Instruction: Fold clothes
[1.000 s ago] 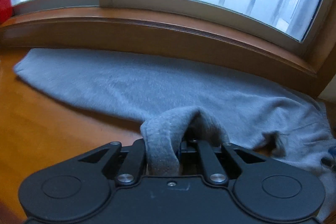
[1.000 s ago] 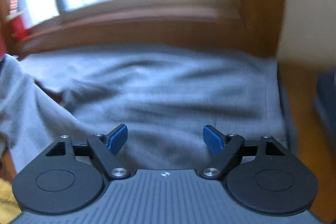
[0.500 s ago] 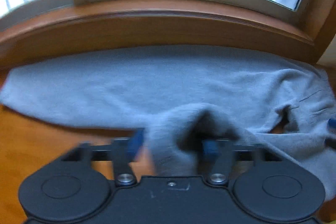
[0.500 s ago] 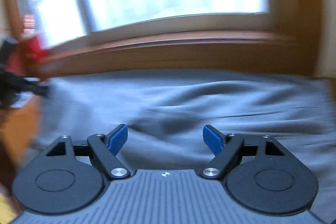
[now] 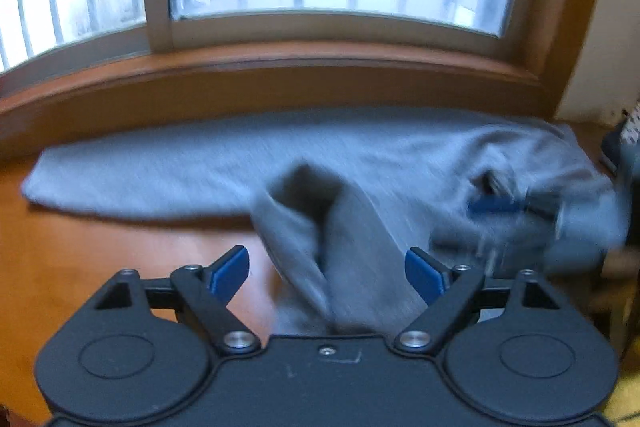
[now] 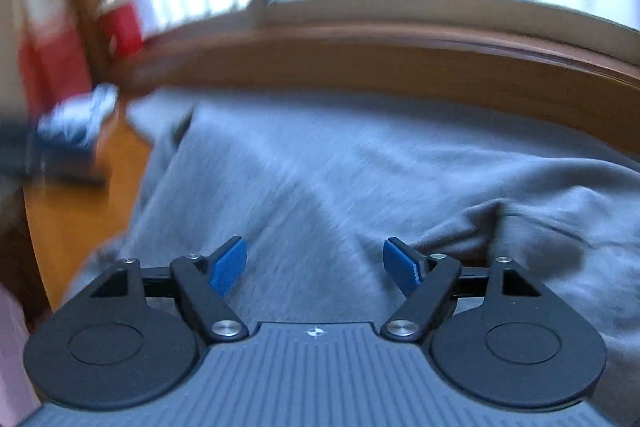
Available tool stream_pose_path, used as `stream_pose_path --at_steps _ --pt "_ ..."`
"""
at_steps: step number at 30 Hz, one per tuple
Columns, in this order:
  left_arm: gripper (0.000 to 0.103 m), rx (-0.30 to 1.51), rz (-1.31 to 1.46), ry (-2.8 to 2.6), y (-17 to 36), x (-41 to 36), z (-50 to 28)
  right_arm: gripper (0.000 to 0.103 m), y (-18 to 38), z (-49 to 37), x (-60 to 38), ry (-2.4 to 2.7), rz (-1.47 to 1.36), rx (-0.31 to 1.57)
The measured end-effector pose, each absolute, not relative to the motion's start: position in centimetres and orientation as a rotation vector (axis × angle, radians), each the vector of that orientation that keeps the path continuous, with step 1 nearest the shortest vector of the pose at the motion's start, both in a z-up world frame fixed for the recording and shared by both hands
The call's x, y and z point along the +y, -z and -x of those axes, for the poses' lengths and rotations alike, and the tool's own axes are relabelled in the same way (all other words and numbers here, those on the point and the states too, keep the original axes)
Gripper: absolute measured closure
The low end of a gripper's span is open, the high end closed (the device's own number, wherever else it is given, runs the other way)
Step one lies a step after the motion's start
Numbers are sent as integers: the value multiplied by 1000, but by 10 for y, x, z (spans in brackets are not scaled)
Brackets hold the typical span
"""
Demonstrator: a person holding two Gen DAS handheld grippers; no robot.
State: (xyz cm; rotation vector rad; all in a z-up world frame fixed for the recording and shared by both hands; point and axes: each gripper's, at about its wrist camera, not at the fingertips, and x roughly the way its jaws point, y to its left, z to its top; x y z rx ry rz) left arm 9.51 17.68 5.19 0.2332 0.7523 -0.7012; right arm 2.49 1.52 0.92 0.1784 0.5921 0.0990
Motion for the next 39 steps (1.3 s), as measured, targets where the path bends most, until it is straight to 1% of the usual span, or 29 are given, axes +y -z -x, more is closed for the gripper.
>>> stream_pose_path --at_steps 2,5,9,11,15,18,21,25,29,32,35,39 --pt "19 741 -274 729 -46 166 -73 24 -22 -2 0 -59 -196 559" --pt "19 688 -339 820 -41 148 -43 23 -33 35 -31 59 -141 534" --pt "20 644 -422 943 -31 113 -14 22 -37 97 -79 285 -140 546" --pt "20 643 -459 976 -23 90 -5 22 -33 130 -106 404 -191 543" --pt "20 683 -482 978 -13 52 9 22 -17 198 -166 670 -405 555" --pt "20 707 -464 913 -8 39 16 22 -13 230 -183 689 -498 535" --pt "20 728 -443 763 -3 40 19 22 -14 227 -172 522 -469 516" --pt "20 750 -374 545 -5 78 25 22 -20 186 -135 186 -381 562" --pt "19 785 -337 365 0 134 30 22 -26 142 -82 -184 -339 601" --pt "19 813 -306 249 4 178 32 22 -24 121 -35 -357 -275 636" --pt "19 858 -202 273 17 215 20 22 -18 116 12 -450 -221 664" --pt "19 911 -90 427 39 246 -2 22 -6 101 64 -417 -158 709"
